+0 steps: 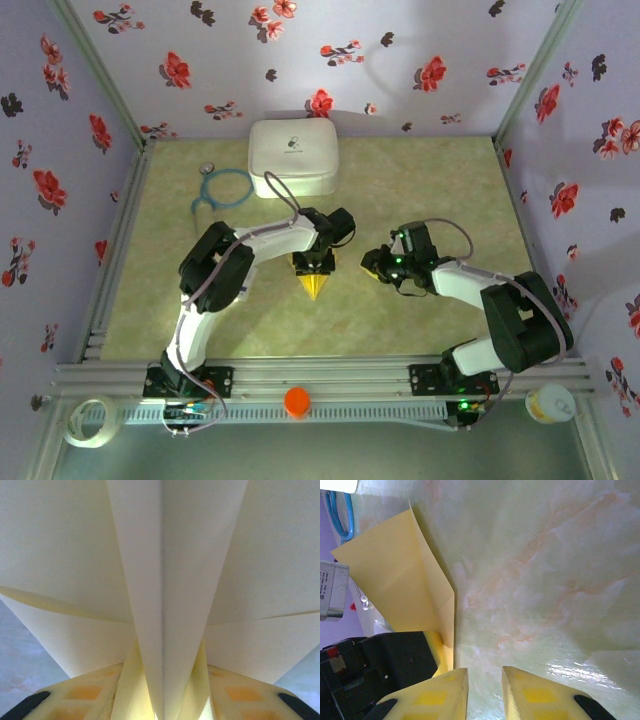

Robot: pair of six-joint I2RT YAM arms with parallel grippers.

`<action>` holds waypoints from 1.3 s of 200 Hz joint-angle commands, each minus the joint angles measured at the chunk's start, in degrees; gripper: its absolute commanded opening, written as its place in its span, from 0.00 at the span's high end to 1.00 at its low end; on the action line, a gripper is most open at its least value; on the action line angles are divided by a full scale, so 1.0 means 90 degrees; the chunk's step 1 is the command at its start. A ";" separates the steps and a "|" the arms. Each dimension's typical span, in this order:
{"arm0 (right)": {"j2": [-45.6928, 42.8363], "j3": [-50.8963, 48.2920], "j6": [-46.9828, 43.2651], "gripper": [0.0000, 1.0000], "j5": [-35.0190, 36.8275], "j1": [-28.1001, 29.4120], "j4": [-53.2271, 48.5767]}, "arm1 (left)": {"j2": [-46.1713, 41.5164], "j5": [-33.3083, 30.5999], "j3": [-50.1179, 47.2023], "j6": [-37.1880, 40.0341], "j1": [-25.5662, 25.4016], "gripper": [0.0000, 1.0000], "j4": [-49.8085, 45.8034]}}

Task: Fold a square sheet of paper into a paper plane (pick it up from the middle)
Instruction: Turn over a paper plane at the center of the table, then reset both arms

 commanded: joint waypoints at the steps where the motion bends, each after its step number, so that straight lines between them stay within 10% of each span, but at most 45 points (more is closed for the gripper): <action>1: -0.0154 0.0024 -0.0119 0.74 0.0148 -0.0034 -0.0176 | -0.0254 -0.0238 -0.0100 -0.0128 -0.0042 0.60 0.0051; 173: -0.0610 0.0408 -0.0461 0.70 0.0683 -0.0087 -0.0856 | -0.1588 -0.0546 -0.0377 0.0401 -0.0047 0.59 0.0098; 238: -0.2344 0.1135 -0.2039 0.50 0.3747 -0.0232 -0.2614 | -0.3560 -0.1917 -0.1729 0.1454 0.0251 0.39 0.1281; 260: -0.2810 0.0909 -0.2500 0.26 0.5178 -0.0247 -0.2422 | -0.4222 -0.2211 -0.2450 0.1907 0.0699 0.22 0.1826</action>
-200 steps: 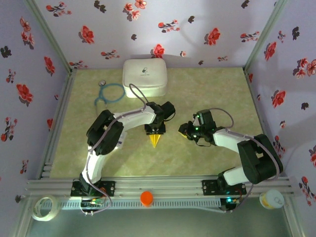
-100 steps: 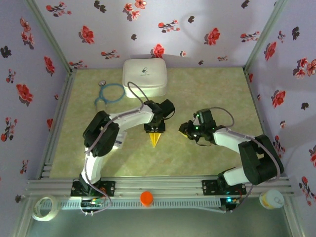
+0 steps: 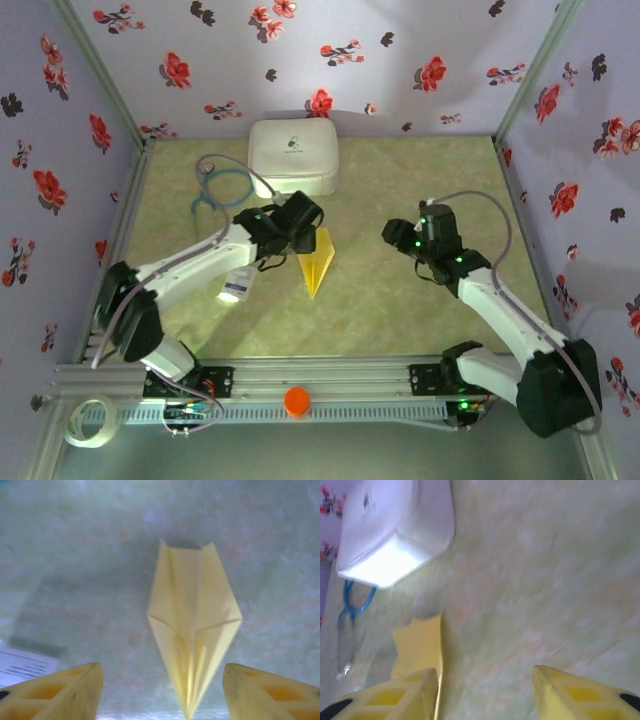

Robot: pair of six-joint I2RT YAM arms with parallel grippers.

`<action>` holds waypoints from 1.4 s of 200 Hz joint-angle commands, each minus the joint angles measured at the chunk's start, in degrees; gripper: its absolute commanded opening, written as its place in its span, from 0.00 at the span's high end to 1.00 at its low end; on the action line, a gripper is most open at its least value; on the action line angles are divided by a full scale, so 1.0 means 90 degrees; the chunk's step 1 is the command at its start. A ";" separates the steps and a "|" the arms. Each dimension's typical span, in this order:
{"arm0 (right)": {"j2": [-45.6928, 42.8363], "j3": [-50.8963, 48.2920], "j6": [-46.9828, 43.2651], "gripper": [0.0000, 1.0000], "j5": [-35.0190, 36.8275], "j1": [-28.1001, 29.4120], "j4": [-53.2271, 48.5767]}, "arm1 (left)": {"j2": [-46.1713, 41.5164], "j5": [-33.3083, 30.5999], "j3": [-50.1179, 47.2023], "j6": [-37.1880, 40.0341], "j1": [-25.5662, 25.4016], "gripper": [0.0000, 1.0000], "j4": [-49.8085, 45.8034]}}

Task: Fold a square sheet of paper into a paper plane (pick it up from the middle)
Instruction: Reset both arms

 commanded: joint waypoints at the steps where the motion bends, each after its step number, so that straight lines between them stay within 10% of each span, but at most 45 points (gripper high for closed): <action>1: -0.0379 -0.0100 -0.0852 0.25 0.2153 -0.0044 -0.0393 | -0.0611 -0.0777 -0.0698 0.0725 0.0467 0.22 0.0661; 40: -0.0370 -0.0974 -0.1820 0.12 0.4100 -0.0140 0.1047 | -0.1433 -0.1198 -0.1972 0.1805 0.1586 0.07 0.1753; 104: 0.1653 -0.0869 -0.3590 0.12 0.4685 -0.0456 0.3058 | -0.2153 -0.1293 -0.3588 0.3561 0.3440 0.00 0.3707; 213: 0.3095 -0.1813 -0.3734 0.12 0.1008 -0.2108 0.6538 | -0.1524 -0.0735 -0.5012 0.4355 0.4008 0.00 0.7070; 224: 0.3595 -0.2241 -0.3618 0.11 0.1089 -0.2181 0.7985 | -0.1351 -0.0581 -0.5142 0.4386 0.4078 0.00 0.7566; 280: 0.3301 -0.2018 -0.3425 0.01 0.2053 -0.2106 0.7041 | -0.0780 0.0427 -0.5054 0.4804 0.4632 0.00 0.8352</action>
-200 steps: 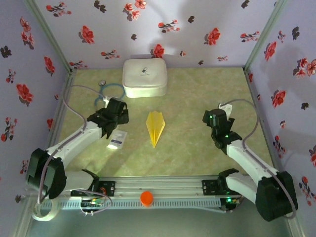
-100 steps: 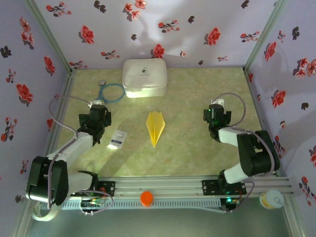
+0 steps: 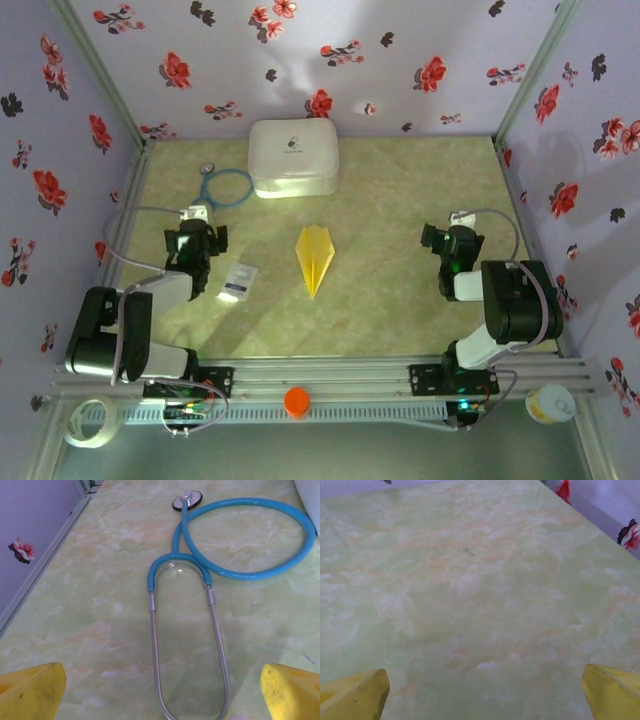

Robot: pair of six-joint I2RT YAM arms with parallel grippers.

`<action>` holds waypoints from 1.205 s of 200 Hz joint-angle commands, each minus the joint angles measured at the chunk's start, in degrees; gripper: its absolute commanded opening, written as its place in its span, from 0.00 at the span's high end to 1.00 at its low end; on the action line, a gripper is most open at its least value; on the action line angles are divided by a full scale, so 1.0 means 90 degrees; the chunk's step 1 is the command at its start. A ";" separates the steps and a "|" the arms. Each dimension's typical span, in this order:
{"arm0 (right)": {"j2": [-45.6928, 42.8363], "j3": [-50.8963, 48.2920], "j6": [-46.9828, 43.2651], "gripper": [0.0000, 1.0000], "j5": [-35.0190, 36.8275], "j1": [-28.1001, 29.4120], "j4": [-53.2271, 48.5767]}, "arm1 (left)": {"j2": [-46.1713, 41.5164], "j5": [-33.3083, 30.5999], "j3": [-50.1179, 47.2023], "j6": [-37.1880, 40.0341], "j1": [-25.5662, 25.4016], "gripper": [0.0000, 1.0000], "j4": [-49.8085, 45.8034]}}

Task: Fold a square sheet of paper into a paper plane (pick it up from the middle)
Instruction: Reset both arms

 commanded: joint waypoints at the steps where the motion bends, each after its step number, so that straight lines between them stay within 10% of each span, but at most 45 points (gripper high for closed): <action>1: -0.0009 0.0102 0.0190 0.01 0.0330 0.0043 0.0427 | 0.0120 0.0569 0.0119 0.0351 0.0308 0.00 0.0723; 46: -0.0011 0.0093 0.0187 0.01 0.0334 0.0043 0.0426 | 0.1238 0.1193 -0.0880 0.0447 0.0795 0.00 0.4008; 77: -0.0032 0.0109 0.0187 0.01 0.0322 0.0045 0.0395 | 0.0980 0.1116 -0.0292 -0.0088 0.1055 0.00 0.2313; 241: -0.0032 0.0123 0.0158 0.01 0.0294 0.0063 0.0357 | 0.1029 0.1092 -0.0394 -0.0032 0.1028 0.00 0.2608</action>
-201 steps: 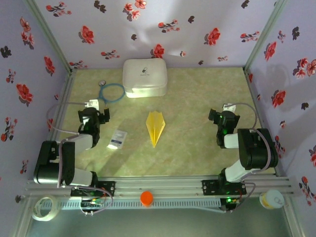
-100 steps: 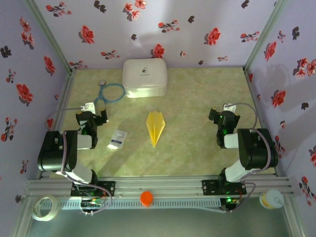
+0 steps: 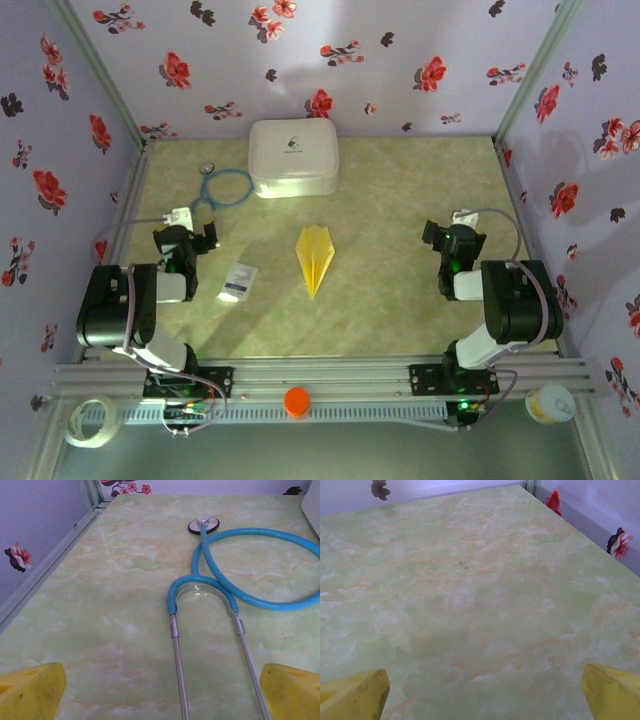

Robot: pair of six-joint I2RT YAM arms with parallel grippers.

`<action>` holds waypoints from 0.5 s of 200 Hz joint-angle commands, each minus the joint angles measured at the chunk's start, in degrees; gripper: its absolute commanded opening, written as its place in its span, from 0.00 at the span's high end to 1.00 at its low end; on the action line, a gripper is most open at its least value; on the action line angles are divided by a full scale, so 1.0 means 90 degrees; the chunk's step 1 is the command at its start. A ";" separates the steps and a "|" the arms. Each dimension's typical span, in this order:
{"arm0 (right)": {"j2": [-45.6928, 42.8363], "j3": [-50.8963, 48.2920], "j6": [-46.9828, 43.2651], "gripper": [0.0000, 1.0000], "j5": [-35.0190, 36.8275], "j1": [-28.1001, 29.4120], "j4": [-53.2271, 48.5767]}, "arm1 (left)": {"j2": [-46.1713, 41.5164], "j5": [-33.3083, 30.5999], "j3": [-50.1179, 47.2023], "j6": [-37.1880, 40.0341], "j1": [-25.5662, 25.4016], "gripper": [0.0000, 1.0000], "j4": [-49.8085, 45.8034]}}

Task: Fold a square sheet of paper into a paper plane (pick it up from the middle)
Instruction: Reset both arms

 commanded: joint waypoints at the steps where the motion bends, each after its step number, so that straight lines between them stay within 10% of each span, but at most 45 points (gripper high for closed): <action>1: -0.0032 0.0112 0.0053 0.01 0.0128 0.0041 0.0204 | -0.0022 0.0018 0.0097 -0.0042 0.0013 0.00 0.0209; 100: -0.0006 0.0152 0.0005 0.01 0.0034 0.0051 0.0146 | -0.0021 0.0018 0.0094 -0.0043 0.0016 0.00 0.0212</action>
